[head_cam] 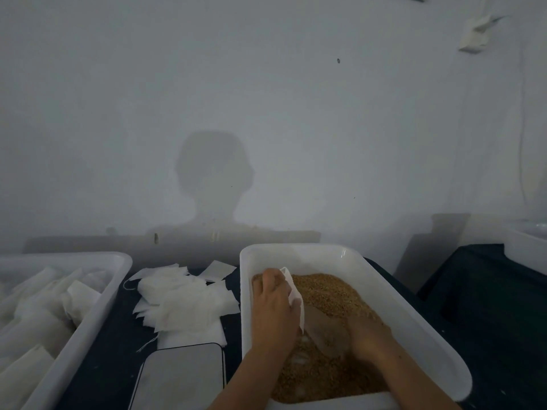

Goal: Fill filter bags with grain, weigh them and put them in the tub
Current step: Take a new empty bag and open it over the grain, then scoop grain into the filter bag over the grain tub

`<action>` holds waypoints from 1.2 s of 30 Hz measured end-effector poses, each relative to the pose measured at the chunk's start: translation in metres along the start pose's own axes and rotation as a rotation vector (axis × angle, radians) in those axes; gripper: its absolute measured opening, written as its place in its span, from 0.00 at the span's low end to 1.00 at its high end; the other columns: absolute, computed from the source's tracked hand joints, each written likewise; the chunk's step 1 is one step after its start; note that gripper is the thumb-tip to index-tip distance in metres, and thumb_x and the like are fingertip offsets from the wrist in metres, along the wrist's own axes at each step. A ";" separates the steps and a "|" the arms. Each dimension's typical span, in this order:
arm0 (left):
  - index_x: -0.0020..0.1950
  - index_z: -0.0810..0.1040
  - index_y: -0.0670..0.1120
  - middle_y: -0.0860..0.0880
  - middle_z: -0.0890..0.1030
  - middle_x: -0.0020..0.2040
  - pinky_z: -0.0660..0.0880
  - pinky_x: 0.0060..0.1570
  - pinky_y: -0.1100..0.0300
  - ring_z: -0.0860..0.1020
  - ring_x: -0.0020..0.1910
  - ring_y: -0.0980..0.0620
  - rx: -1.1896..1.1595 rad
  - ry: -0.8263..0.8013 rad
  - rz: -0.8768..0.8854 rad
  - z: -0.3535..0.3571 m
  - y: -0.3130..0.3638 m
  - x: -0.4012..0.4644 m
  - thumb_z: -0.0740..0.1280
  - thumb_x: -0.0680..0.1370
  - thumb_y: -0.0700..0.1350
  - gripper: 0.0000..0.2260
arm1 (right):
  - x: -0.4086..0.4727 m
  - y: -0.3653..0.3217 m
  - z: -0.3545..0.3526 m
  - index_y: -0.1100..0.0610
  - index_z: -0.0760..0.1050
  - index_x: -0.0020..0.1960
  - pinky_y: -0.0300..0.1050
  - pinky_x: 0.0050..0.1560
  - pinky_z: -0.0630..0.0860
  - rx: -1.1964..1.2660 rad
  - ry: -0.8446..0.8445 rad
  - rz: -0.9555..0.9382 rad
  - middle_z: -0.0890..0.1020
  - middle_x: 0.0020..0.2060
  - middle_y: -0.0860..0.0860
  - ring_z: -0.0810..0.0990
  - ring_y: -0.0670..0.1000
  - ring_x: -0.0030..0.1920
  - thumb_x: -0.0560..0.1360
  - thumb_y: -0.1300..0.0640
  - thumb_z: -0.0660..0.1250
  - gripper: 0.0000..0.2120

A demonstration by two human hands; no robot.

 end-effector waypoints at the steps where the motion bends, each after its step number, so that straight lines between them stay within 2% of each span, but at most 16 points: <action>1: 0.57 0.74 0.46 0.53 0.63 0.65 0.61 0.63 0.66 0.63 0.60 0.54 0.003 0.014 0.007 -0.003 0.002 0.000 0.61 0.79 0.49 0.10 | 0.000 0.000 0.001 0.55 0.74 0.59 0.37 0.48 0.71 -0.018 0.005 -0.010 0.79 0.55 0.50 0.76 0.47 0.49 0.77 0.57 0.63 0.11; 3: 0.56 0.74 0.47 0.55 0.64 0.64 0.60 0.60 0.67 0.63 0.59 0.55 0.026 0.039 0.031 -0.007 0.004 0.000 0.60 0.79 0.50 0.10 | 0.001 0.000 -0.001 0.54 0.74 0.57 0.37 0.46 0.69 -0.007 0.009 -0.006 0.78 0.52 0.49 0.77 0.47 0.50 0.78 0.58 0.62 0.09; 5: 0.56 0.75 0.46 0.53 0.68 0.63 0.62 0.60 0.66 0.65 0.59 0.53 0.050 0.037 0.071 -0.008 0.006 -0.001 0.60 0.79 0.48 0.10 | 0.000 0.001 -0.011 0.54 0.73 0.48 0.35 0.39 0.67 0.001 0.064 -0.018 0.76 0.43 0.47 0.75 0.47 0.46 0.78 0.59 0.61 0.03; 7: 0.54 0.75 0.44 0.51 0.73 0.61 0.66 0.60 0.63 0.68 0.61 0.51 0.043 0.001 0.086 -0.004 0.007 -0.002 0.60 0.78 0.45 0.09 | -0.002 0.005 -0.026 0.53 0.68 0.40 0.35 0.32 0.65 -0.019 0.129 -0.004 0.71 0.36 0.46 0.73 0.47 0.41 0.79 0.60 0.57 0.09; 9: 0.56 0.74 0.46 0.51 0.75 0.58 0.68 0.56 0.62 0.69 0.60 0.51 0.037 -0.055 0.035 0.002 0.003 -0.004 0.59 0.78 0.45 0.09 | -0.004 0.009 -0.040 0.53 0.69 0.43 0.36 0.33 0.66 -0.076 0.175 0.003 0.69 0.35 0.45 0.73 0.47 0.41 0.79 0.60 0.56 0.07; 11: 0.57 0.71 0.48 0.52 0.75 0.52 0.68 0.47 0.63 0.69 0.53 0.53 0.039 -0.108 -0.041 0.007 -0.004 -0.004 0.58 0.78 0.46 0.09 | -0.002 0.011 -0.053 0.53 0.70 0.47 0.37 0.37 0.67 -0.165 0.221 0.001 0.68 0.35 0.45 0.74 0.47 0.42 0.78 0.59 0.57 0.04; 15: 0.50 0.63 0.49 0.54 0.70 0.41 0.62 0.37 0.64 0.67 0.43 0.55 0.022 -0.117 -0.122 0.011 -0.010 -0.005 0.56 0.79 0.45 0.02 | 0.006 0.005 -0.058 0.57 0.74 0.57 0.39 0.43 0.67 -0.310 0.211 0.010 0.75 0.42 0.48 0.78 0.49 0.52 0.78 0.62 0.59 0.10; 17: 0.50 0.61 0.49 0.54 0.72 0.42 0.64 0.37 0.65 0.68 0.43 0.55 0.009 -0.095 -0.124 0.011 -0.010 -0.004 0.54 0.81 0.45 0.02 | 0.013 0.000 -0.056 0.58 0.75 0.57 0.39 0.42 0.67 -0.313 0.194 0.015 0.75 0.41 0.48 0.79 0.49 0.53 0.77 0.63 0.60 0.10; 20: 0.56 0.62 0.46 0.52 0.77 0.47 0.68 0.37 0.66 0.71 0.43 0.56 -0.007 -0.054 -0.120 0.008 -0.010 -0.002 0.52 0.82 0.44 0.05 | 0.027 -0.010 -0.052 0.58 0.76 0.56 0.39 0.44 0.68 -0.243 0.173 0.016 0.79 0.49 0.50 0.79 0.49 0.52 0.76 0.62 0.64 0.09; 23: 0.59 0.62 0.46 0.51 0.78 0.47 0.66 0.37 0.65 0.69 0.42 0.55 0.013 -0.053 -0.113 0.009 -0.010 -0.002 0.52 0.82 0.45 0.07 | 0.040 -0.020 -0.042 0.58 0.75 0.56 0.40 0.48 0.70 -0.087 0.136 0.005 0.78 0.48 0.50 0.77 0.49 0.51 0.75 0.60 0.66 0.10; 25: 0.60 0.64 0.46 0.51 0.77 0.50 0.65 0.39 0.64 0.69 0.44 0.53 0.028 -0.074 -0.117 0.010 -0.010 -0.002 0.52 0.81 0.43 0.08 | 0.046 -0.026 -0.036 0.56 0.75 0.49 0.40 0.49 0.70 0.000 0.144 -0.026 0.77 0.47 0.48 0.76 0.48 0.50 0.76 0.59 0.65 0.03; 27: 0.61 0.66 0.47 0.51 0.75 0.56 0.67 0.45 0.62 0.71 0.51 0.52 0.048 -0.097 -0.099 0.011 -0.010 -0.002 0.54 0.80 0.41 0.10 | 0.048 -0.028 -0.032 0.55 0.73 0.41 0.37 0.42 0.69 0.063 0.170 -0.053 0.75 0.41 0.47 0.74 0.46 0.43 0.77 0.59 0.62 0.06; 29: 0.60 0.69 0.49 0.52 0.73 0.59 0.68 0.49 0.61 0.70 0.57 0.52 0.049 -0.120 -0.072 0.012 -0.009 -0.002 0.57 0.80 0.41 0.09 | 0.048 -0.026 -0.028 0.54 0.69 0.37 0.35 0.33 0.65 0.107 0.171 -0.078 0.74 0.37 0.47 0.71 0.44 0.37 0.78 0.60 0.60 0.10; 30: 0.58 0.71 0.49 0.52 0.73 0.58 0.68 0.49 0.62 0.69 0.57 0.53 0.038 -0.126 -0.062 0.011 -0.009 -0.002 0.59 0.80 0.41 0.09 | 0.047 -0.024 -0.029 0.54 0.69 0.39 0.34 0.31 0.63 0.118 0.175 -0.088 0.74 0.39 0.48 0.71 0.45 0.37 0.79 0.60 0.58 0.10; 32: 0.54 0.74 0.50 0.53 0.73 0.56 0.67 0.46 0.63 0.69 0.55 0.54 0.003 -0.133 -0.059 0.010 -0.009 -0.001 0.61 0.79 0.41 0.07 | 0.041 -0.017 -0.034 0.52 0.68 0.46 0.34 0.34 0.64 0.158 0.194 -0.103 0.75 0.44 0.48 0.71 0.45 0.41 0.80 0.59 0.58 0.05; 36: 0.48 0.78 0.47 0.53 0.73 0.51 0.67 0.44 0.64 0.70 0.53 0.54 -0.054 -0.175 -0.057 0.012 -0.009 0.000 0.63 0.77 0.39 0.06 | 0.020 0.007 -0.055 0.50 0.62 0.39 0.37 0.36 0.65 0.264 0.205 -0.114 0.71 0.37 0.46 0.68 0.44 0.35 0.79 0.55 0.60 0.11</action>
Point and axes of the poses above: each hand's wrist, its own x-axis towards the middle knuckle, its own z-axis out of the palm, y = z × x, the point moved 7 cm from there along x, towards the middle knuckle
